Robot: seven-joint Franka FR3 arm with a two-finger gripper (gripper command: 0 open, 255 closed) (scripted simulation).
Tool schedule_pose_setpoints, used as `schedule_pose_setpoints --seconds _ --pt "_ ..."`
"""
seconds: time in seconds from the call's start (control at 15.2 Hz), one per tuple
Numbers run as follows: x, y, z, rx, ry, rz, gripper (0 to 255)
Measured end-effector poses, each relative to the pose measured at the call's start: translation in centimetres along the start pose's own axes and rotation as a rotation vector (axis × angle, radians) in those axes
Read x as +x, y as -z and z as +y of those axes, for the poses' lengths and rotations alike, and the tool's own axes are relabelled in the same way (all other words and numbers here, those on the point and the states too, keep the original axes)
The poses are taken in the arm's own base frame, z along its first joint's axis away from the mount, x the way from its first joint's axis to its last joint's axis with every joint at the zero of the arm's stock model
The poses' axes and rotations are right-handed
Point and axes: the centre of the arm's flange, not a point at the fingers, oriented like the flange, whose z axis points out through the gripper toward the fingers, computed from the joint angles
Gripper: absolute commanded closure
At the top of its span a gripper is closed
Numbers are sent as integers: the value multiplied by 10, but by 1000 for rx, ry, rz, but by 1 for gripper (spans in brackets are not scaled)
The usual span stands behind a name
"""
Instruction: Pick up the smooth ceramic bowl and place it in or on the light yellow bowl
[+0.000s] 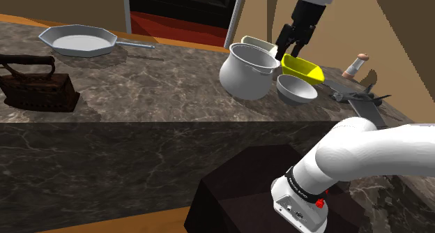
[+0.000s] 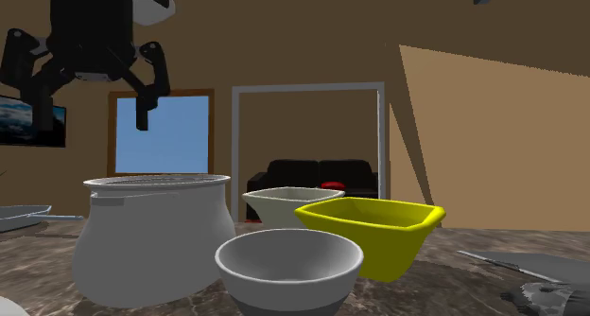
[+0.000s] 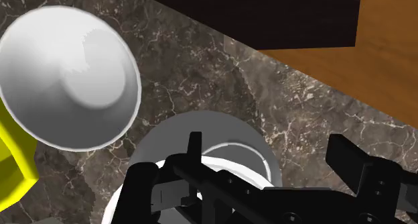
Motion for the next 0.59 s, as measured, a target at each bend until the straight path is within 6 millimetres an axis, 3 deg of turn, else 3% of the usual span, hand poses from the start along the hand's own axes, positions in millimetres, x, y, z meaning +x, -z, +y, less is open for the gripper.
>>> schedule_pose_setpoints --seconds 0.2,0.59 --pt "0 -13 4 -23 -8 2 0" --pt "2 -75 37 -131 -44 15 0"
